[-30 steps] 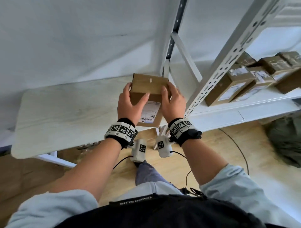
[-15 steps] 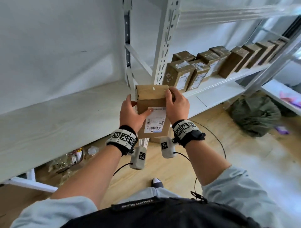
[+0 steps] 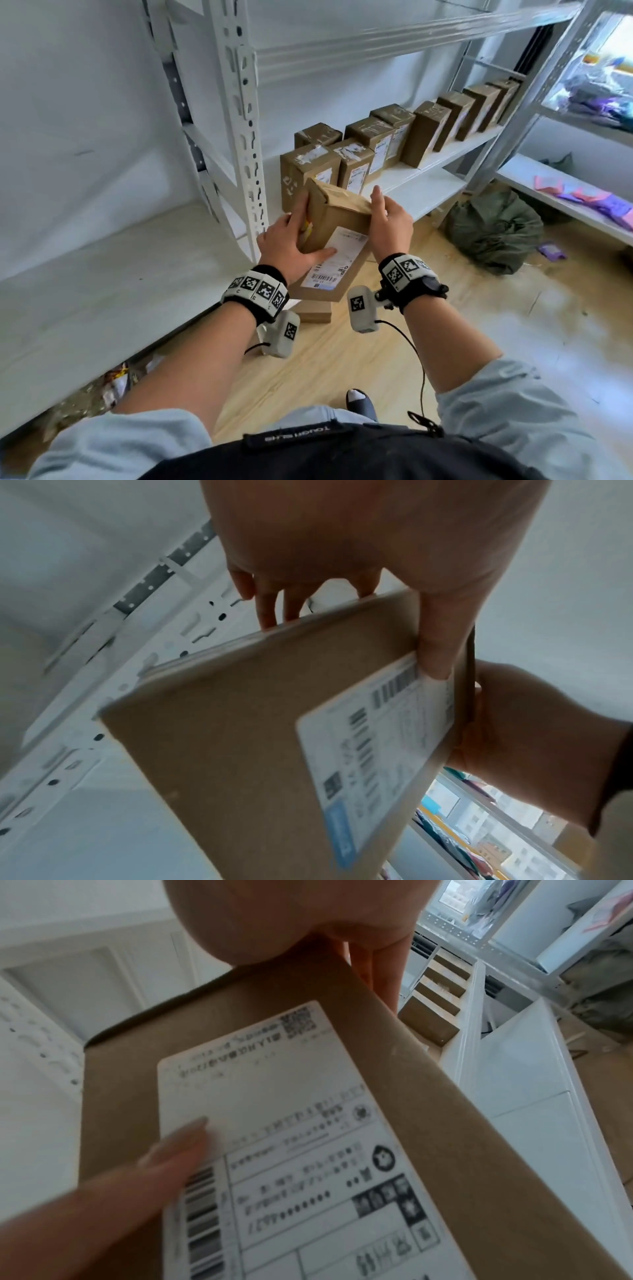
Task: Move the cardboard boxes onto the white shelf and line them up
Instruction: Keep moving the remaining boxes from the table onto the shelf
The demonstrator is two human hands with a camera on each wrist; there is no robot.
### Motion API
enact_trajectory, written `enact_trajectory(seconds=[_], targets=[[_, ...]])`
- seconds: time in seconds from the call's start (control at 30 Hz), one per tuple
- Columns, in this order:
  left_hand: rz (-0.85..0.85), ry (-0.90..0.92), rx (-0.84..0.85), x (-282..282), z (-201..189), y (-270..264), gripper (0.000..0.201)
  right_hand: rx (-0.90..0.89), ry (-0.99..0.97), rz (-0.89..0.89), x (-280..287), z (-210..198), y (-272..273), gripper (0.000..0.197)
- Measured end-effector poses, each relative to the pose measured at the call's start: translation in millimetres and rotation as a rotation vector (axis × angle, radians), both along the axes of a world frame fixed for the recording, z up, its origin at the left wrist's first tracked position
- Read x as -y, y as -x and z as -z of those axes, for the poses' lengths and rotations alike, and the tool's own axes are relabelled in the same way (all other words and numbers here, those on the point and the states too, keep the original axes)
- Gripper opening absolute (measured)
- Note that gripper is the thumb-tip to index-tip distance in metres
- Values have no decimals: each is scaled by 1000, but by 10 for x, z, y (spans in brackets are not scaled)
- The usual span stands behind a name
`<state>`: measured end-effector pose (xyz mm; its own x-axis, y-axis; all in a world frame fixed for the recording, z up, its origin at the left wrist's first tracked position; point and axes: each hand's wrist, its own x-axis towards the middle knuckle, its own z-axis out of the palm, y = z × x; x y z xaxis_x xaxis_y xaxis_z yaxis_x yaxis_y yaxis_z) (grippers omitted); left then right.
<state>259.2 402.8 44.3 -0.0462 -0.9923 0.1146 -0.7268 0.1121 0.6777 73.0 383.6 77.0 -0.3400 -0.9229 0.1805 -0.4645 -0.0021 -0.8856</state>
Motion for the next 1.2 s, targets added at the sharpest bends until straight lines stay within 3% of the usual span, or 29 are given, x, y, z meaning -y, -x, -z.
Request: enact_trajectory(seconds=[0.1,0.23,0.33,0.4,0.47,0.53,0.7,0.77,0.83,0.93,1.0,1.1,1.2], targets=[[-75,0,152,338,6,267,115,-94,-85,-162,470,67,185,72],[-105,9,436,708,-2,687,105,-36,-194,-351,991,46,340,88],[-135,22,537,957,0,918,99,102,-286,-438,1357,81,494,79],[-161,48,555,1092,-24,1018,102,333,-402,-508,1597,153,644,69],[-193,77,582,1208,-67,1079,103,508,-509,-597,1740,167,802,47],[-214,76,622,1301,-107,1134,102,520,-579,-657,1884,218,935,29],[-308,16,669,1463,-211,1232,113,569,-679,-634,2227,414,999,38],[-378,-22,636,1515,-310,1167,125,661,-707,-589,2315,508,1006,47],[-410,-49,484,1525,-418,1034,133,774,-739,-590,2369,585,1012,48],[-341,-25,177,1463,-576,835,136,1006,-798,-679,2433,710,989,49],[-276,-19,79,1418,-632,708,136,1088,-836,-740,2445,774,944,51],[-285,-60,30,1340,-670,514,134,1033,-977,-818,2389,824,814,56],[-367,-49,159,1274,-721,407,131,599,-854,-703,2411,758,624,46]])
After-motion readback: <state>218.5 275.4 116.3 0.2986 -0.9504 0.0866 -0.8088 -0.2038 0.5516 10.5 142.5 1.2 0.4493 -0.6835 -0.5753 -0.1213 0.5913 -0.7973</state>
